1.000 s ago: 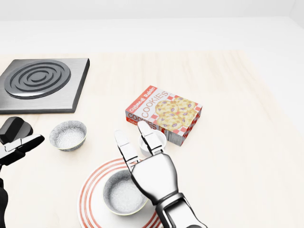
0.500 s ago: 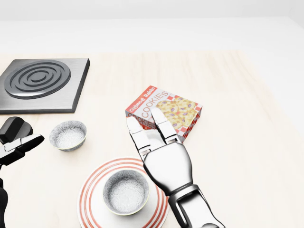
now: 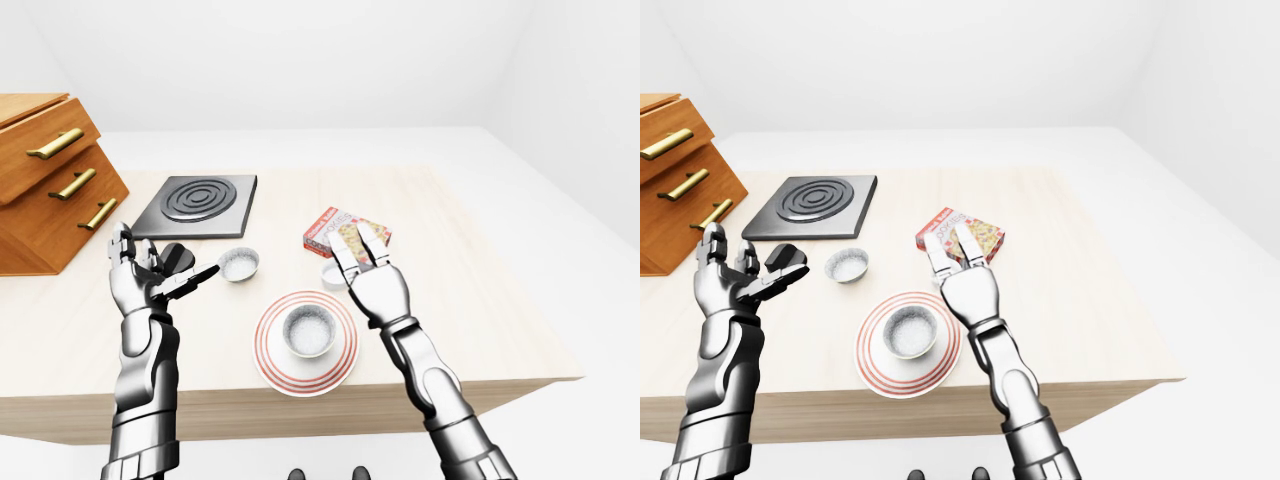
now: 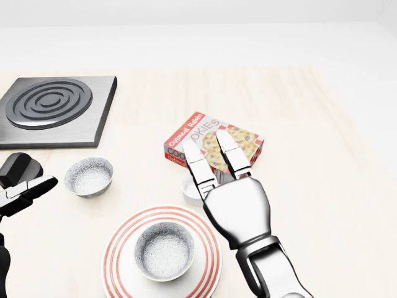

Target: Pick the akita bowl next to the plate and place it on the plate.

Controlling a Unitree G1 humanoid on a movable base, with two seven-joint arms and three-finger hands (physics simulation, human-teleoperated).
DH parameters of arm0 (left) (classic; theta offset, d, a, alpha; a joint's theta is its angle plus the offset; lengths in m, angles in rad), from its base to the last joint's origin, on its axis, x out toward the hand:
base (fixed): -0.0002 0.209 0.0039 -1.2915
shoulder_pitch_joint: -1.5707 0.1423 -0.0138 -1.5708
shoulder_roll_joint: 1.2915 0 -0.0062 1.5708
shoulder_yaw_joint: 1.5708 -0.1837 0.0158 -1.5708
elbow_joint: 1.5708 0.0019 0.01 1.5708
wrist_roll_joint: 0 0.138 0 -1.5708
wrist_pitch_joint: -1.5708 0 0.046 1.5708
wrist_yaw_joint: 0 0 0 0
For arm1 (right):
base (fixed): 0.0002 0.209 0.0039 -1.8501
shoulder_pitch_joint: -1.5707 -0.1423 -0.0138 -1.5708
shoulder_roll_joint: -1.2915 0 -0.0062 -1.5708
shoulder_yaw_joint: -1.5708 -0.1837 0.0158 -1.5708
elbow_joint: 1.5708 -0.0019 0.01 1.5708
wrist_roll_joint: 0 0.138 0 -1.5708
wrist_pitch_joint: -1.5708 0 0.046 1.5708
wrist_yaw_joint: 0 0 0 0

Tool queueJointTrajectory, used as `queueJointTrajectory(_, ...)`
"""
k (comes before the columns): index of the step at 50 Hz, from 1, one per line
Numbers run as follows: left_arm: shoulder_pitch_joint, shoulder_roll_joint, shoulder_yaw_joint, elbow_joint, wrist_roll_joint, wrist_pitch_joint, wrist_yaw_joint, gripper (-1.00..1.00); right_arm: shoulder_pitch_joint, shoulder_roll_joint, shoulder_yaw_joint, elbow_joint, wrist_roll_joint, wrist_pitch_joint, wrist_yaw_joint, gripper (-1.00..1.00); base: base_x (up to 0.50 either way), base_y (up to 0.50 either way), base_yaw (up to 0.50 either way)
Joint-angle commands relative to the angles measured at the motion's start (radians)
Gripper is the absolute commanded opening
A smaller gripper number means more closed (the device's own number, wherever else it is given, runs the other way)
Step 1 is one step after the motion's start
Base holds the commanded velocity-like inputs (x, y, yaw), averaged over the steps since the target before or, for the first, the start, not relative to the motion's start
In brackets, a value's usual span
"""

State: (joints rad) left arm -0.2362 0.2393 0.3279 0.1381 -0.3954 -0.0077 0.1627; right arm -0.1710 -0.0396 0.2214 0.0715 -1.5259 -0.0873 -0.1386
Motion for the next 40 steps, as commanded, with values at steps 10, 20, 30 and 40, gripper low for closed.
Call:
queueJointTrajectory(10, 0.007, -0.006, 0.0, -0.003, 0.003, -0.002, -0.001, 1.0, 0.019, -0.01, -0.017, -0.056, 0.015, 0.0, 0.011, 1.0, 0.0, 0.0, 0.0)
queueJointTrajectory(20, 0.007, -0.008, -0.002, 0.006, 0.006, -0.012, -0.004, 1.0, 0.023, -0.013, -0.017, -0.056, 0.016, 0.0, -0.005, 1.0, 0.0, 0.0, 0.0)
queueJointTrajectory(30, 0.007, -0.007, -0.001, 0.001, 0.004, -0.005, -0.003, 1.0, 0.021, -0.011, -0.017, -0.065, 0.02, 0.0, 0.002, 1.0, 0.0, 0.0, 0.0)
queueJointTrajectory(40, 0.012, -0.009, -0.003, -0.009, 0.004, 0.001, 0.002, 1.0, 0.018, -0.025, -0.045, -0.104, 0.037, 0.0, 0.025, 1.0, 0.0, 0.0, 0.0)
